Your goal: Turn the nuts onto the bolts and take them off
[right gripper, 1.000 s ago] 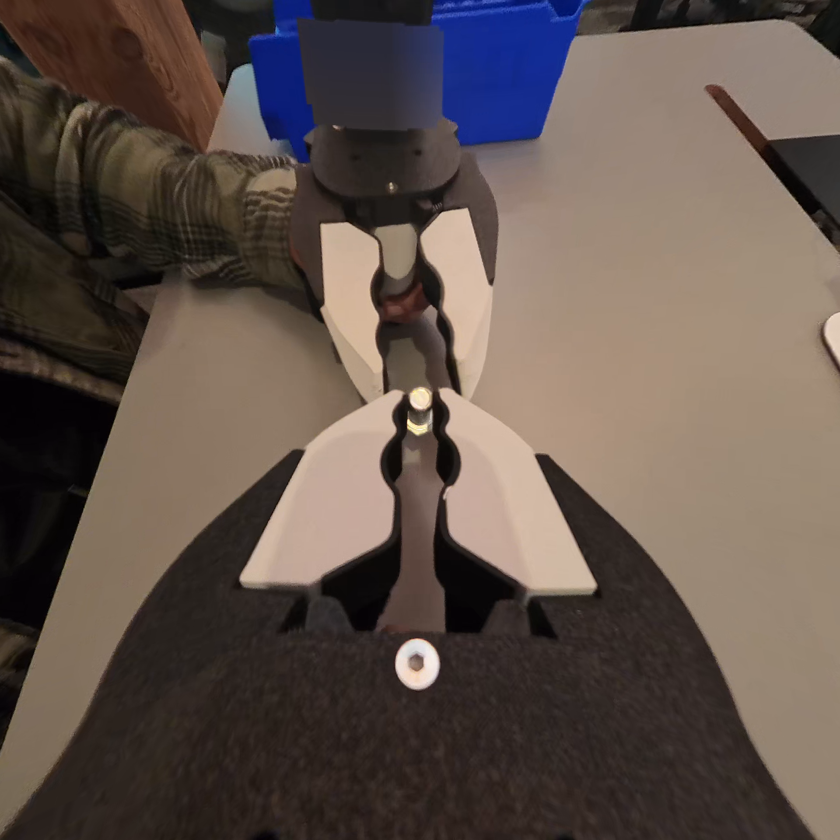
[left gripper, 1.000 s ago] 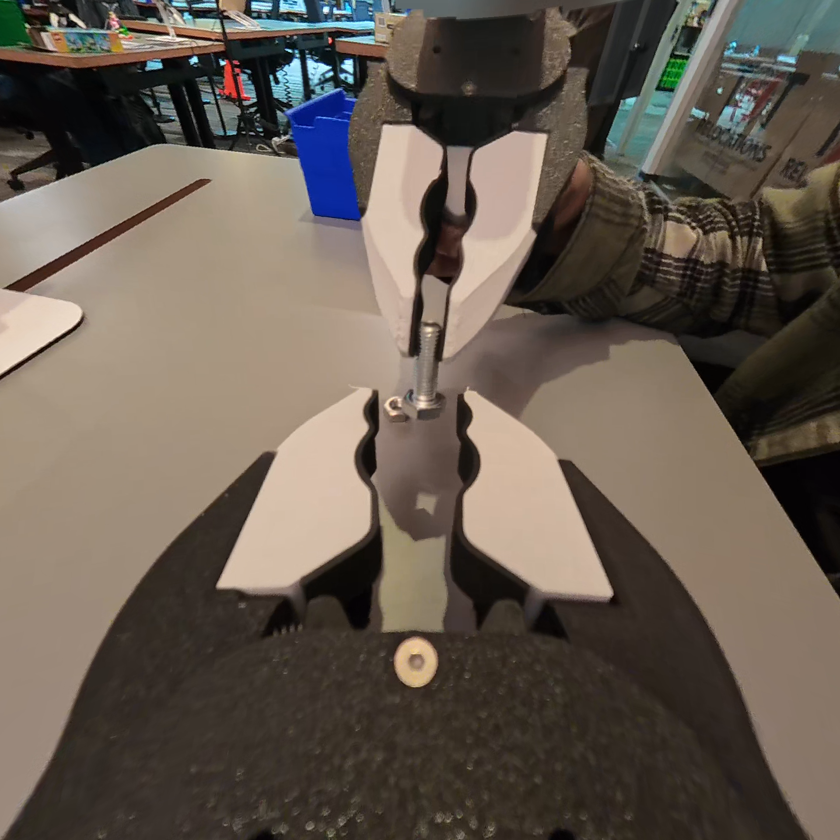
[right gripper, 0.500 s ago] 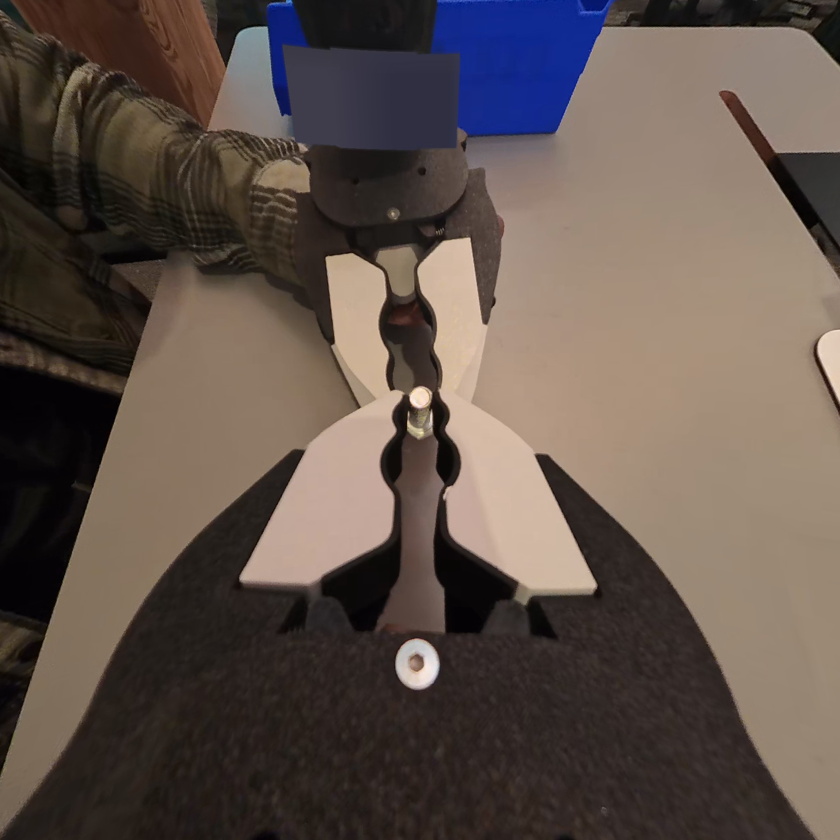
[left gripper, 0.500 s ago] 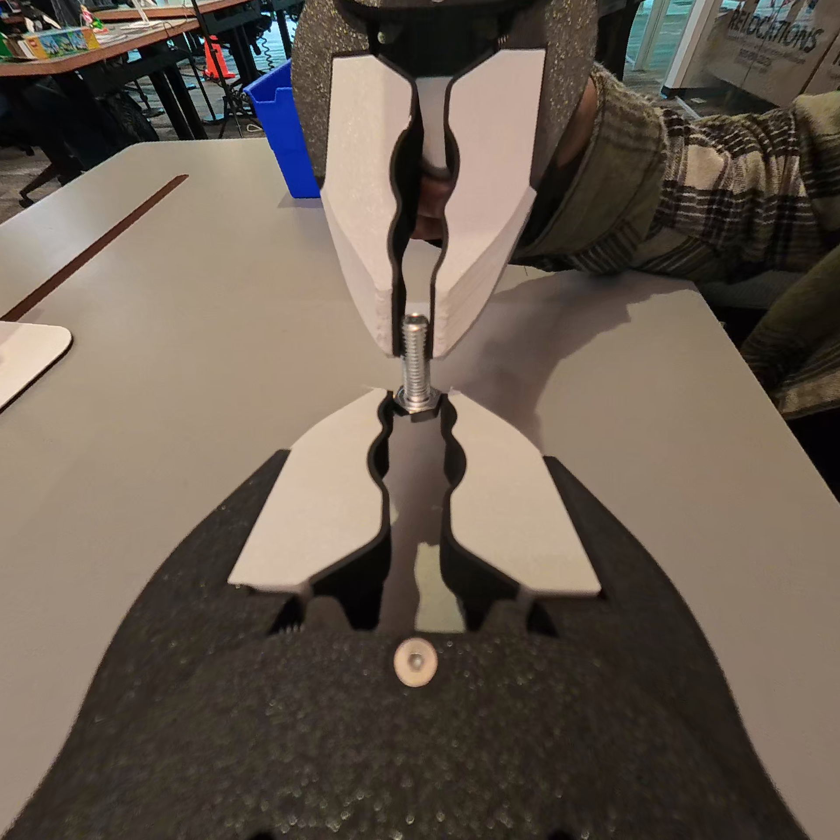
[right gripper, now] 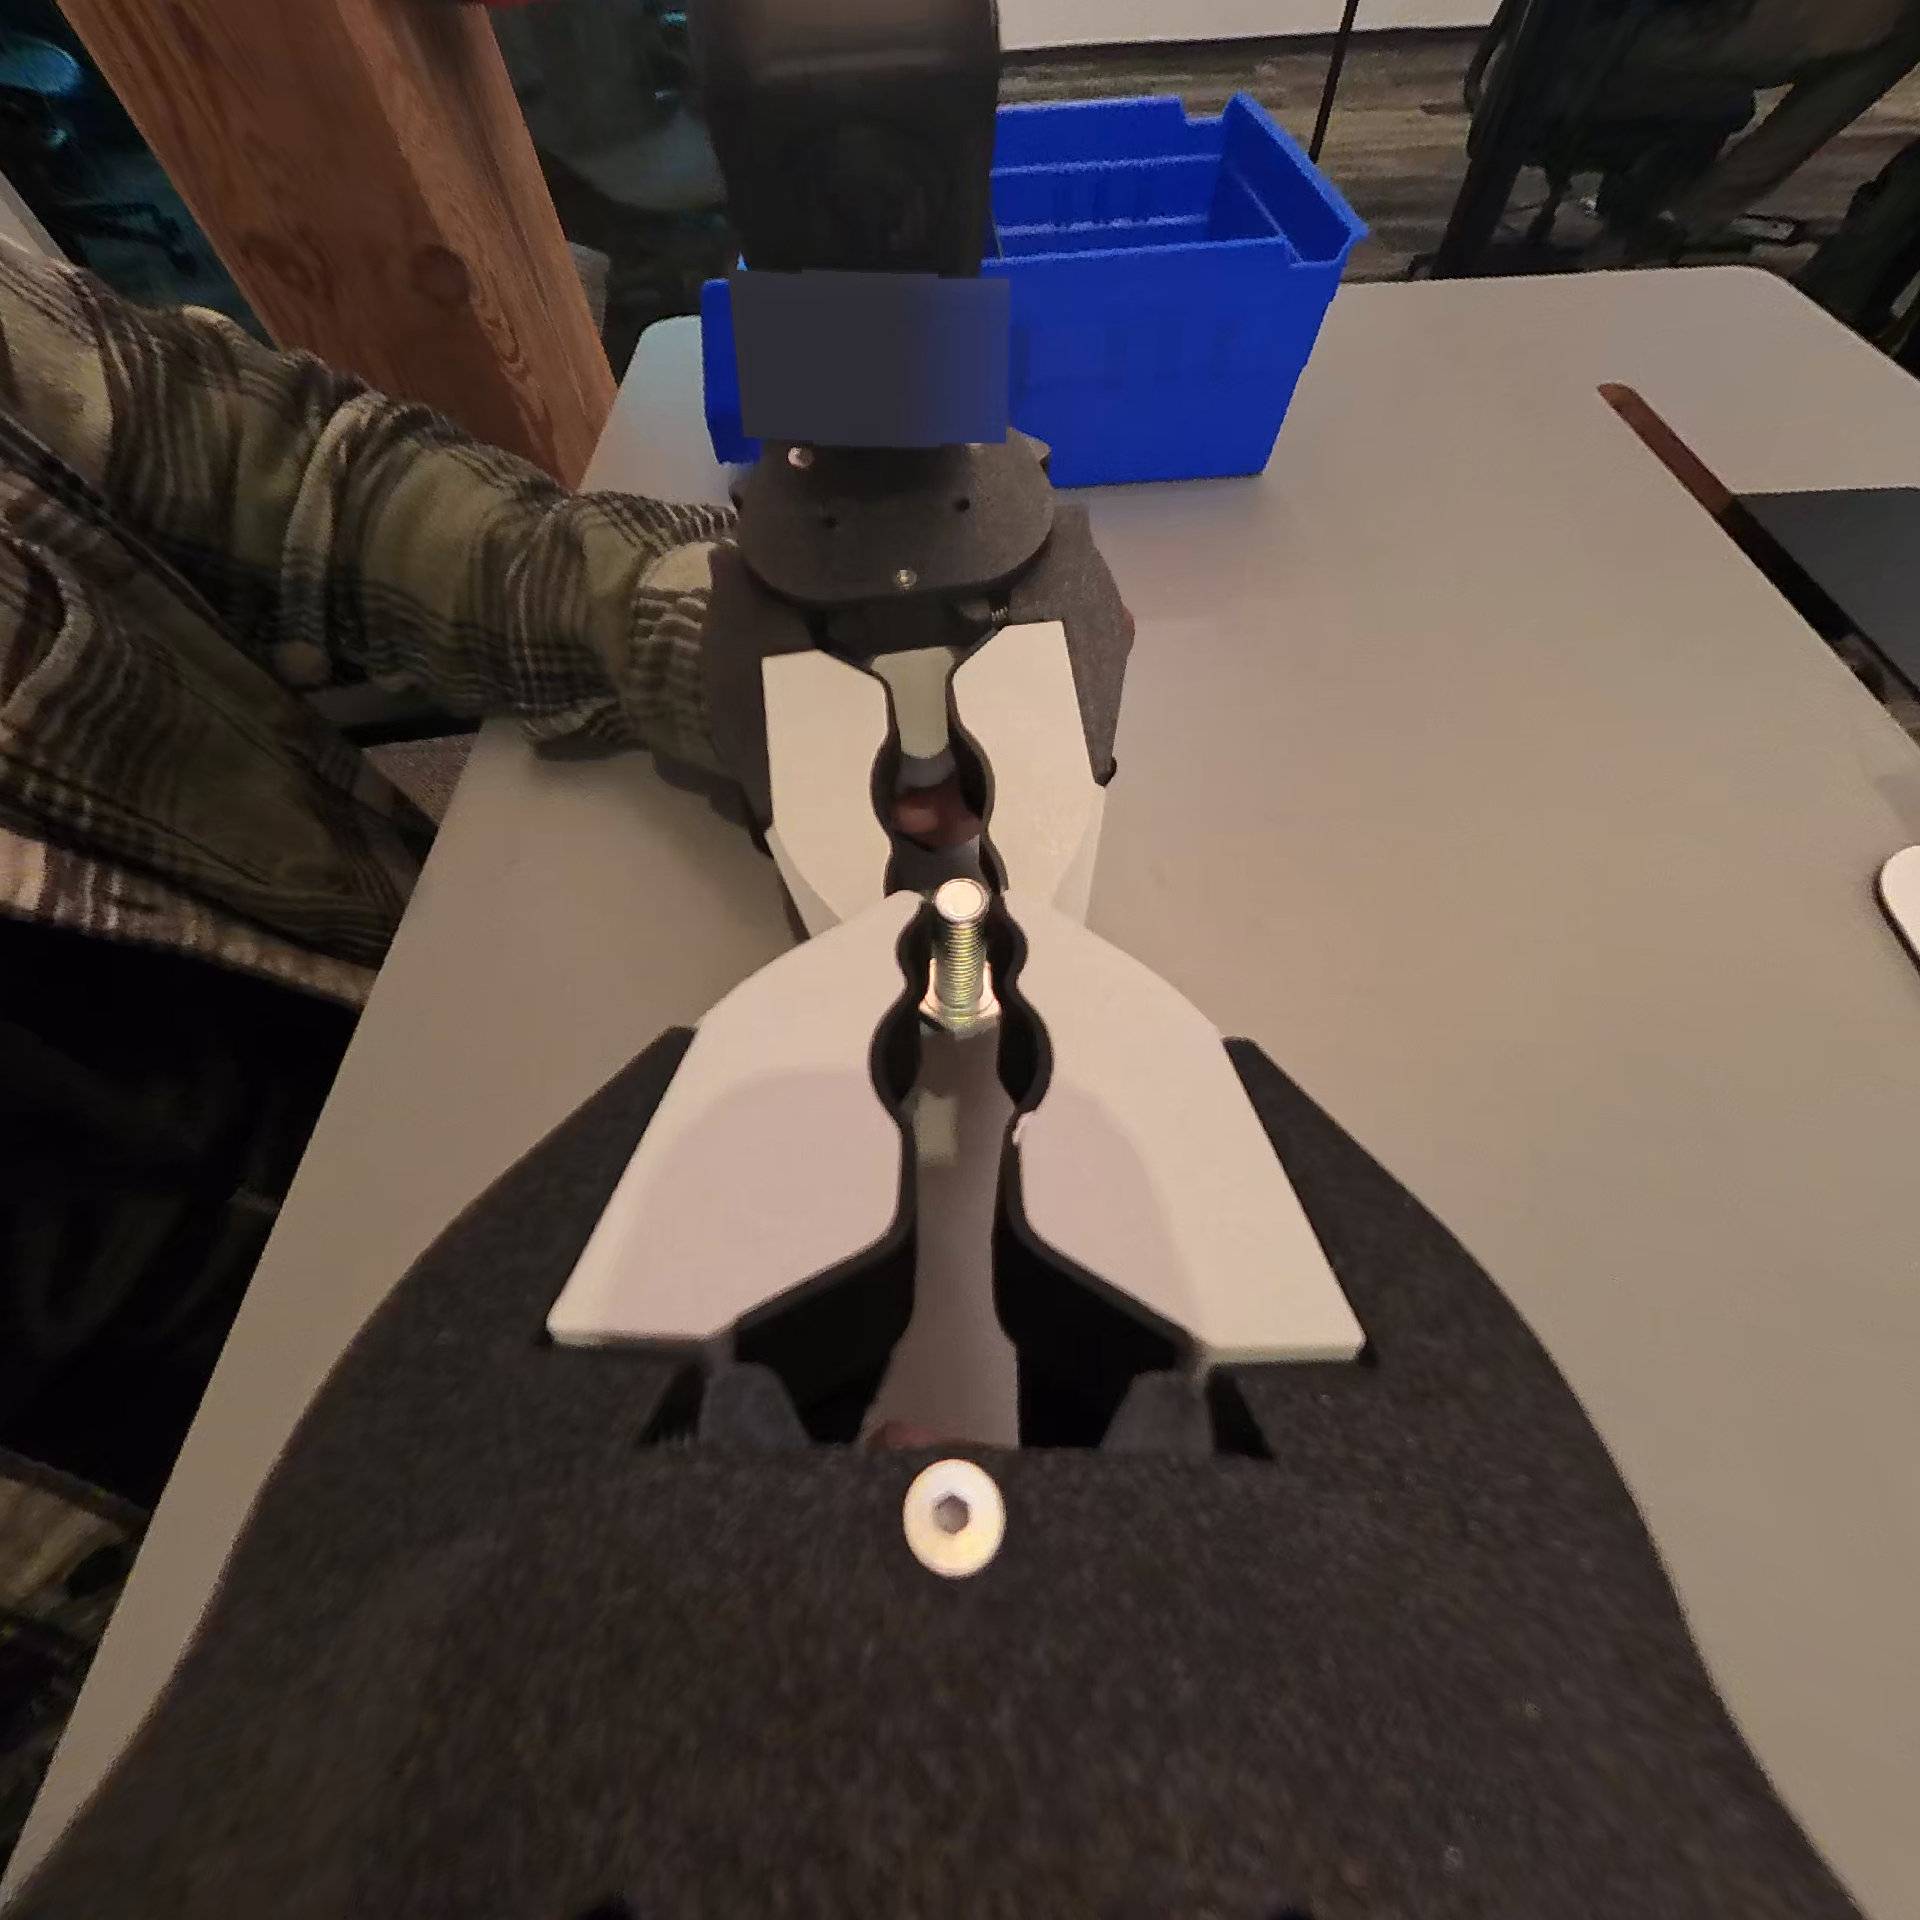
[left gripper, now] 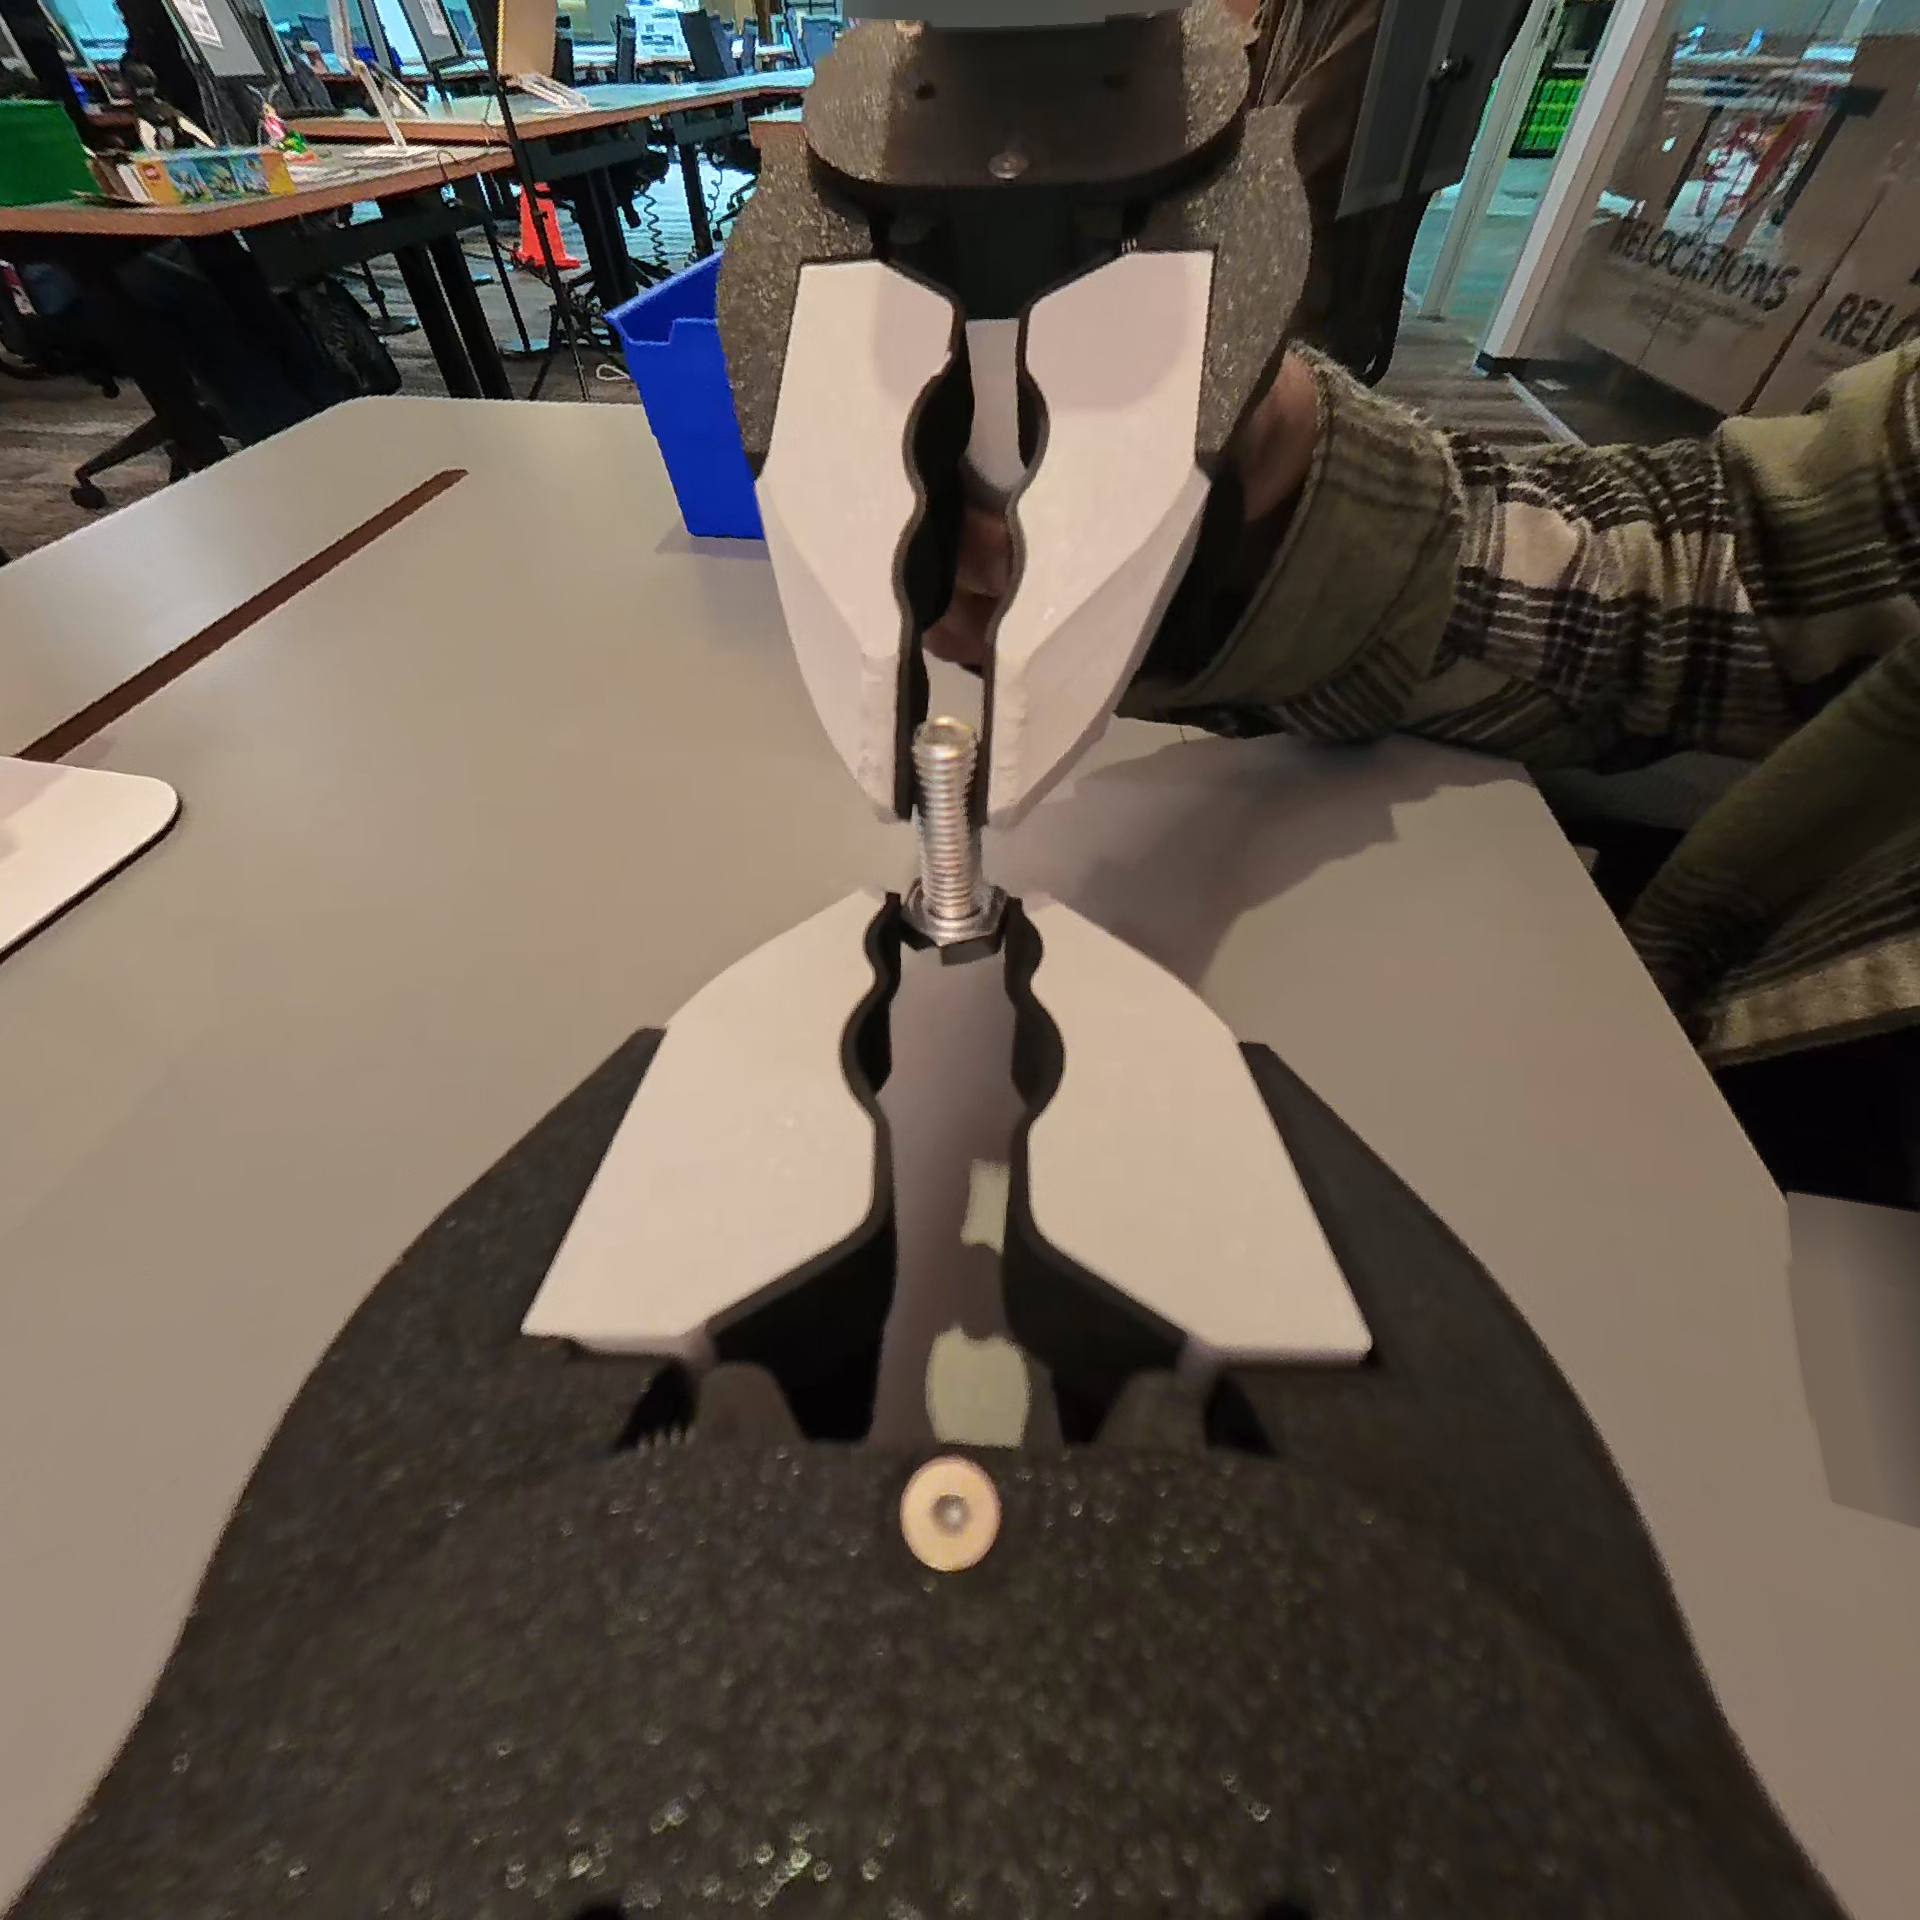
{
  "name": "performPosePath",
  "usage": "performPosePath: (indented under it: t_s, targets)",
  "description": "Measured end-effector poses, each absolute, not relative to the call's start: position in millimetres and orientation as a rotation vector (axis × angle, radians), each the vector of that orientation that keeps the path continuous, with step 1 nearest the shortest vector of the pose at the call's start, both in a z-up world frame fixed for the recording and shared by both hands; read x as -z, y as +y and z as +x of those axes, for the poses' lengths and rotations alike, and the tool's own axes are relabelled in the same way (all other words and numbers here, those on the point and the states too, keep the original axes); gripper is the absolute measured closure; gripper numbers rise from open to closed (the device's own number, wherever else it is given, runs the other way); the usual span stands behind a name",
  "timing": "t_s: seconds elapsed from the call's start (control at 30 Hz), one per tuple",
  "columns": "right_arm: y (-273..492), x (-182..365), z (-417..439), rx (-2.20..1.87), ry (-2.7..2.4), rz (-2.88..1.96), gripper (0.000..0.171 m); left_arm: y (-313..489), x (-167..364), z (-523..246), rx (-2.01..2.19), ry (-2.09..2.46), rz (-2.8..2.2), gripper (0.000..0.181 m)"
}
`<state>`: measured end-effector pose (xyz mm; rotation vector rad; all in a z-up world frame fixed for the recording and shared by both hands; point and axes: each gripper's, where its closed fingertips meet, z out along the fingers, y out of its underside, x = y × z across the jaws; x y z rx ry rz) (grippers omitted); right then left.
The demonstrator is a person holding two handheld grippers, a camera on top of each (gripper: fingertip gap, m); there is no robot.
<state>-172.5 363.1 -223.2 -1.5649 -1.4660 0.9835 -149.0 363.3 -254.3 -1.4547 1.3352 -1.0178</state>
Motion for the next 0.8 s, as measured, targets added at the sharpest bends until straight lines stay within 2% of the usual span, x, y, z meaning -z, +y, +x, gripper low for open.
performPosePath:
  t_s: [0.2,0.43,0.57,0.8]
  targets:
    - [363.0,218.1,-173.7,-1.005,-1.445,-1.531,0.161,362.3,249.6,-149.1,1.056,1.309,-1.450,0.163]
    - [390.8,187.7,-141.4,-1.023,-1.177,-1.412,0.132,374.3,235.5,-161.8,1.103,1.197,-1.449,0.163]
    - [418.4,230.7,-107.3,-0.905,-1.111,-1.502,0.121,387.9,235.5,-172.4,1.086,1.143,-1.471,0.163]
    - [422.0,268.1,-105.3,-0.986,-1.122,-1.688,0.119,405.3,230.6,-189.0,1.024,1.077,-1.489,0.162]
